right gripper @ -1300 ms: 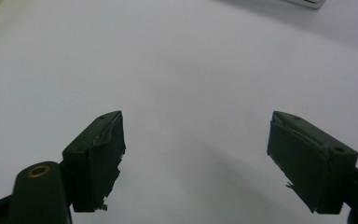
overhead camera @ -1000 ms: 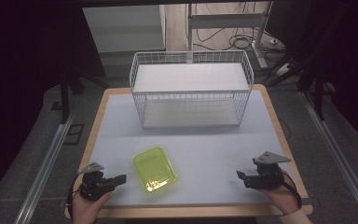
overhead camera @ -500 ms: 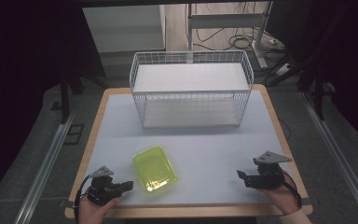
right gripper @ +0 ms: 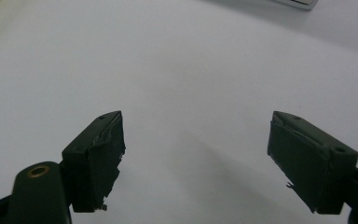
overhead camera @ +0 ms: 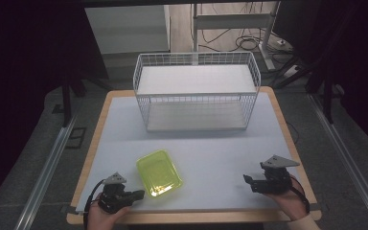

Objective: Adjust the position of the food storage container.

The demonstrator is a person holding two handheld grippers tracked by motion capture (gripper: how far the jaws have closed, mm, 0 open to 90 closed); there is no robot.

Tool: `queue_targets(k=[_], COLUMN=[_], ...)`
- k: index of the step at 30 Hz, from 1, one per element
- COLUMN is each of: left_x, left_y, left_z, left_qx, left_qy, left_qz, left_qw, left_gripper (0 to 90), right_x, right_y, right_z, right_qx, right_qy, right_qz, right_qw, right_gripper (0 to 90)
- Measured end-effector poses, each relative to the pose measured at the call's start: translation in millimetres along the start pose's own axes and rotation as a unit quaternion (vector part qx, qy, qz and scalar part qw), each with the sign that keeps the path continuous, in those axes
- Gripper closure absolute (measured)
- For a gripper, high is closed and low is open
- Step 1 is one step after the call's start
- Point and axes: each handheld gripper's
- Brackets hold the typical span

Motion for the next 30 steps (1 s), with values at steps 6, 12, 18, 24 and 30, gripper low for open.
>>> queue_targets(k=[6,12,18,24,30], left_x=[3.5,10.6,12.9,20.2,25.3], left_y=[1.6,6.6,9.4,16.3,21.7], left_z=[-3.9,-8.9,-11.3,-17.4,-22.5], left_qx=[-0.006,-0.012,-0.013,-0.019,-0.020], left_qy=[-0.004,-0.005,-0.011,-0.011,-0.017], left_qz=[-0.005,-0.018,-0.020,-0.033,-0.036], left_qw=[1.0000,0.9998,0.9997,0.9992,0.9990], left_gripper=[90.0,90.0,90.0,90.0,90.0], right_x=[-1.1,-0.8,-1.2,-1.6,-1.8], right_y=[0.8,0.7,1.0,1.0,1.1], right_z=[1.0,0.8,1.6,1.5,0.4], right_qx=[0.004,0.005,0.010,0.011,0.008], right_qy=[0.000,-0.001,-0.002,-0.003,-0.001], right_qz=[0.003,0.002,0.002,0.002,0.005], right_qw=[1.0000,1.0000,0.9999,0.9999,1.0000], right_gripper=[19.3,19.3,20.0,20.2,20.2])
Point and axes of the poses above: each handheld gripper's, and its own axes: z roughly backward along the jaws, y roughly out of its top, x roughly to its right, and after that the axes turned 15 degrees about -x, right-handed
